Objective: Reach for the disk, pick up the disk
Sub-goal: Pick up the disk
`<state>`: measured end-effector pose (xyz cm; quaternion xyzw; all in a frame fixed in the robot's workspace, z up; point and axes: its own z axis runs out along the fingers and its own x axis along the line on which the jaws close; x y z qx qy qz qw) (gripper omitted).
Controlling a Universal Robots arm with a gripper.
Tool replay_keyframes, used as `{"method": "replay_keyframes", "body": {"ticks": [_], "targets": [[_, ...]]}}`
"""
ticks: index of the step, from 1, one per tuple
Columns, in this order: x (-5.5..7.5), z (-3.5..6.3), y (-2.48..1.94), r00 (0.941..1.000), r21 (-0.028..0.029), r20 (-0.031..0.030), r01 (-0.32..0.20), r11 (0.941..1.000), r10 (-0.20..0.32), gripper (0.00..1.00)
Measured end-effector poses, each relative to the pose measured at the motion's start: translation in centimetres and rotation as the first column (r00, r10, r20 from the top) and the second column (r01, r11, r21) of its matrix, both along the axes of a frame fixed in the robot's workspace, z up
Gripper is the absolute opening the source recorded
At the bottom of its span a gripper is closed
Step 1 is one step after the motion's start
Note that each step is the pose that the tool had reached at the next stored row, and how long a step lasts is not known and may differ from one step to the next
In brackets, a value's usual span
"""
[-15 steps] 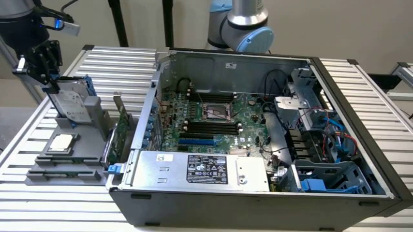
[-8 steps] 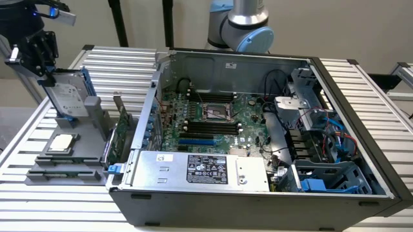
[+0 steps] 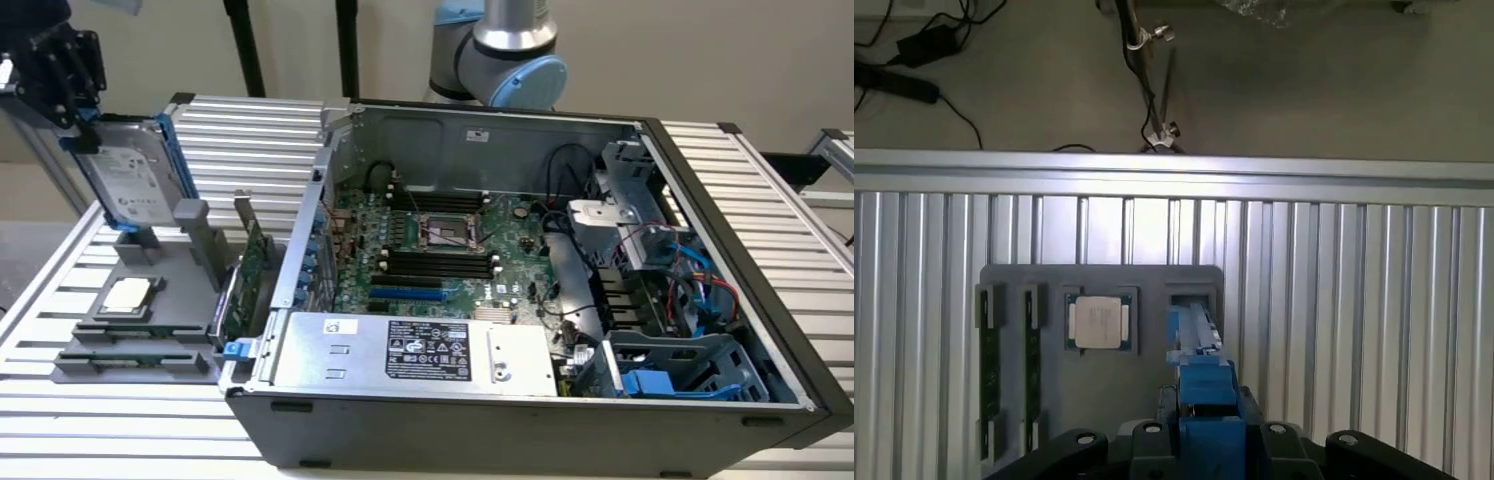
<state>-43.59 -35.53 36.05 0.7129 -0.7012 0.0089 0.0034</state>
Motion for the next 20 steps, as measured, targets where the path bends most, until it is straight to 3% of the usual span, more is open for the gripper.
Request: {"method": "replay_keyframes", "body": {"ticks": [13,20], "targets": [[1.7,5.69,-0.94,1.0,0.0083,-0.0002,-0.008,0.9999,0.008,0.33],[4.0,8.03,-1.41,0.9999,0.0212,0.0,-0.011,0.9997,0.011,0.33]]}}
